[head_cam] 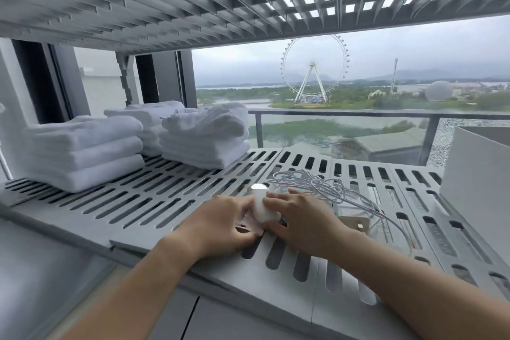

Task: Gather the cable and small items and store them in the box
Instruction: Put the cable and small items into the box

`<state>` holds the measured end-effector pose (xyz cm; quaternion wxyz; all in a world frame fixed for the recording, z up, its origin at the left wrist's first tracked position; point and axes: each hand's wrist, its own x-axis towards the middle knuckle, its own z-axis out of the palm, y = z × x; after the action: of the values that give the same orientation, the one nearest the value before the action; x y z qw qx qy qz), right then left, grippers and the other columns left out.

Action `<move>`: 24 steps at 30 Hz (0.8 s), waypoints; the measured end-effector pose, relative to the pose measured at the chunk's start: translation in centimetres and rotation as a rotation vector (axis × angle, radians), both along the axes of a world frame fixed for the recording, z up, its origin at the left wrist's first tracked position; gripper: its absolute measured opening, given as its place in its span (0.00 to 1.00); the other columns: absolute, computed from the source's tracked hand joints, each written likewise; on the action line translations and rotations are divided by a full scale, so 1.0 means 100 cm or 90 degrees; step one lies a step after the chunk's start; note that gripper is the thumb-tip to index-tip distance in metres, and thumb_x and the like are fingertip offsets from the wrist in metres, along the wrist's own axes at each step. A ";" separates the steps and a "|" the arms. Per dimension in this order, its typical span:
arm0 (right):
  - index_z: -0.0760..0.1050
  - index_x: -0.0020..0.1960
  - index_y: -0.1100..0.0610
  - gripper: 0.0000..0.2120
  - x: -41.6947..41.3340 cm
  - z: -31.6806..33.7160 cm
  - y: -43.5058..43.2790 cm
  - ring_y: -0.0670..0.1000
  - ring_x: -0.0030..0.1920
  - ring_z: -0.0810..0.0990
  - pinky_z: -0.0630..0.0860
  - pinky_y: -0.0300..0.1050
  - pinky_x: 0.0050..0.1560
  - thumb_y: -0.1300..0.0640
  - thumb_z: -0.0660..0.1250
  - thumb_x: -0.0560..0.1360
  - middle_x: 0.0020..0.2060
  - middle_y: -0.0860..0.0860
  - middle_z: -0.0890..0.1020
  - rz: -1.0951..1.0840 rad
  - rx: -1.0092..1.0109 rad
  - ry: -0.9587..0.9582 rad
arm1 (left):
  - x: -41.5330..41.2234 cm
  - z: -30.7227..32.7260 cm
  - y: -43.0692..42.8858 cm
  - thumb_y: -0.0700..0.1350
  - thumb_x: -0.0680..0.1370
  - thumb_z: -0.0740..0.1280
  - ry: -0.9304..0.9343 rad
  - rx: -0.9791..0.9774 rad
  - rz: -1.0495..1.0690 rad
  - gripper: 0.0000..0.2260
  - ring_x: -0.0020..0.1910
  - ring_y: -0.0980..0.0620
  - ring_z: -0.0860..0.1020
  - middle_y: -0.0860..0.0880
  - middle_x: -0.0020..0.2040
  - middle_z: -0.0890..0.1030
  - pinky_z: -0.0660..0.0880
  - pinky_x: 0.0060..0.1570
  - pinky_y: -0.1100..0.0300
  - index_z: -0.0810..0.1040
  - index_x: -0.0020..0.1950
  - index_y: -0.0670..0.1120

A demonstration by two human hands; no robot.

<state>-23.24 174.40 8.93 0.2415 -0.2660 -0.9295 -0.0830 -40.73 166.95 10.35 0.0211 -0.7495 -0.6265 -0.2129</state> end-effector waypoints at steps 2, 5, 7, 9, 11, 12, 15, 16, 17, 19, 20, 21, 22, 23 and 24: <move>0.73 0.56 0.54 0.16 0.000 -0.001 -0.002 0.54 0.54 0.77 0.71 0.42 0.44 0.44 0.58 0.76 0.55 0.49 0.79 -0.002 0.005 0.011 | 0.003 -0.003 -0.001 0.57 0.67 0.63 0.044 0.035 0.028 0.23 0.48 0.52 0.79 0.53 0.47 0.83 0.76 0.47 0.56 0.72 0.62 0.55; 0.73 0.57 0.56 0.18 0.005 -0.001 -0.007 0.56 0.53 0.79 0.77 0.50 0.47 0.45 0.57 0.76 0.54 0.53 0.81 0.008 -0.011 0.058 | 0.003 -0.008 -0.002 0.51 0.71 0.63 0.029 0.112 0.039 0.24 0.51 0.53 0.79 0.55 0.51 0.83 0.74 0.47 0.61 0.68 0.68 0.57; 0.74 0.57 0.56 0.18 0.006 -0.001 -0.011 0.56 0.51 0.80 0.77 0.52 0.46 0.45 0.57 0.76 0.54 0.53 0.81 0.011 -0.013 0.079 | 0.004 -0.008 -0.003 0.44 0.71 0.64 0.007 0.145 0.023 0.21 0.51 0.55 0.79 0.57 0.50 0.83 0.73 0.46 0.64 0.72 0.64 0.57; 0.74 0.57 0.56 0.18 0.006 -0.001 -0.013 0.57 0.51 0.80 0.77 0.52 0.47 0.45 0.58 0.76 0.55 0.53 0.80 0.021 -0.018 0.088 | 0.005 -0.007 -0.004 0.38 0.69 0.65 -0.011 0.170 0.012 0.21 0.47 0.54 0.80 0.56 0.47 0.84 0.74 0.44 0.62 0.76 0.59 0.57; 0.74 0.57 0.57 0.17 0.009 0.001 -0.013 0.57 0.50 0.80 0.77 0.52 0.48 0.46 0.60 0.76 0.54 0.54 0.81 0.040 -0.040 0.101 | 0.007 -0.010 -0.002 0.35 0.68 0.66 -0.029 0.195 0.011 0.23 0.49 0.54 0.80 0.54 0.51 0.83 0.76 0.48 0.58 0.76 0.59 0.56; 0.75 0.57 0.57 0.17 0.010 0.002 -0.013 0.56 0.50 0.80 0.77 0.52 0.48 0.46 0.61 0.76 0.53 0.54 0.81 0.054 -0.053 0.106 | 0.009 -0.011 -0.001 0.34 0.69 0.67 -0.026 0.202 0.009 0.23 0.53 0.54 0.79 0.53 0.56 0.81 0.76 0.52 0.58 0.76 0.60 0.55; 0.76 0.58 0.54 0.17 0.013 0.004 -0.015 0.53 0.50 0.81 0.78 0.50 0.49 0.47 0.65 0.74 0.54 0.52 0.82 0.093 -0.071 0.110 | 0.014 -0.010 0.002 0.35 0.72 0.65 -0.028 0.173 -0.072 0.22 0.59 0.55 0.74 0.52 0.62 0.76 0.70 0.57 0.65 0.75 0.62 0.53; 0.76 0.58 0.53 0.17 0.014 0.004 -0.016 0.51 0.49 0.81 0.79 0.47 0.49 0.46 0.65 0.73 0.54 0.51 0.82 0.098 -0.073 0.118 | 0.016 -0.009 0.002 0.35 0.71 0.65 -0.037 0.161 -0.096 0.22 0.59 0.56 0.74 0.53 0.61 0.77 0.69 0.57 0.67 0.75 0.63 0.52; 0.76 0.58 0.51 0.19 0.014 0.005 -0.017 0.48 0.48 0.81 0.78 0.44 0.48 0.44 0.66 0.71 0.53 0.49 0.82 0.099 -0.076 0.127 | 0.016 -0.009 0.003 0.35 0.71 0.65 -0.041 0.157 -0.104 0.22 0.59 0.57 0.74 0.53 0.60 0.78 0.69 0.57 0.67 0.75 0.63 0.52; 0.75 0.58 0.50 0.21 0.014 0.005 -0.016 0.47 0.49 0.80 0.77 0.42 0.49 0.43 0.67 0.68 0.53 0.48 0.82 0.094 -0.079 0.131 | 0.015 -0.011 0.003 0.36 0.71 0.65 -0.038 0.166 -0.088 0.22 0.60 0.58 0.74 0.54 0.61 0.78 0.70 0.58 0.67 0.74 0.64 0.51; 0.75 0.58 0.51 0.20 0.013 0.004 -0.015 0.49 0.50 0.80 0.77 0.44 0.50 0.45 0.67 0.67 0.53 0.49 0.82 0.090 -0.074 0.127 | 0.014 -0.013 0.003 0.37 0.72 0.65 -0.032 0.170 -0.078 0.22 0.61 0.57 0.74 0.54 0.62 0.78 0.70 0.60 0.65 0.74 0.64 0.51; 0.75 0.57 0.53 0.19 0.013 0.003 -0.014 0.51 0.50 0.80 0.77 0.46 0.50 0.49 0.68 0.67 0.53 0.50 0.82 0.082 -0.067 0.129 | 0.014 -0.014 0.004 0.37 0.72 0.66 -0.026 0.173 -0.071 0.21 0.61 0.57 0.74 0.54 0.62 0.77 0.70 0.60 0.64 0.74 0.64 0.50; 0.76 0.56 0.54 0.18 0.013 0.002 -0.013 0.53 0.49 0.80 0.77 0.48 0.50 0.52 0.68 0.66 0.52 0.52 0.82 0.070 -0.061 0.139 | 0.014 -0.015 0.004 0.38 0.73 0.66 -0.022 0.177 -0.068 0.20 0.61 0.57 0.74 0.54 0.62 0.77 0.70 0.60 0.63 0.74 0.64 0.50; 0.77 0.55 0.55 0.18 0.013 0.002 -0.013 0.54 0.48 0.81 0.78 0.48 0.48 0.55 0.69 0.66 0.51 0.52 0.82 0.060 -0.055 0.155 | 0.014 -0.015 0.004 0.39 0.73 0.67 -0.021 0.182 -0.066 0.19 0.60 0.57 0.74 0.54 0.61 0.77 0.70 0.60 0.63 0.74 0.64 0.50; 0.78 0.54 0.55 0.17 0.013 0.002 -0.013 0.55 0.46 0.81 0.78 0.48 0.46 0.56 0.69 0.65 0.49 0.52 0.83 0.054 -0.049 0.173 | 0.015 -0.014 0.004 0.39 0.73 0.67 -0.022 0.189 -0.066 0.18 0.58 0.56 0.75 0.54 0.60 0.78 0.71 0.59 0.64 0.75 0.62 0.50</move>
<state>-21.98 173.13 9.09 0.3580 -0.2444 -0.9012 -0.0001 -39.24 167.34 8.92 0.1099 -0.7656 -0.5492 -0.3163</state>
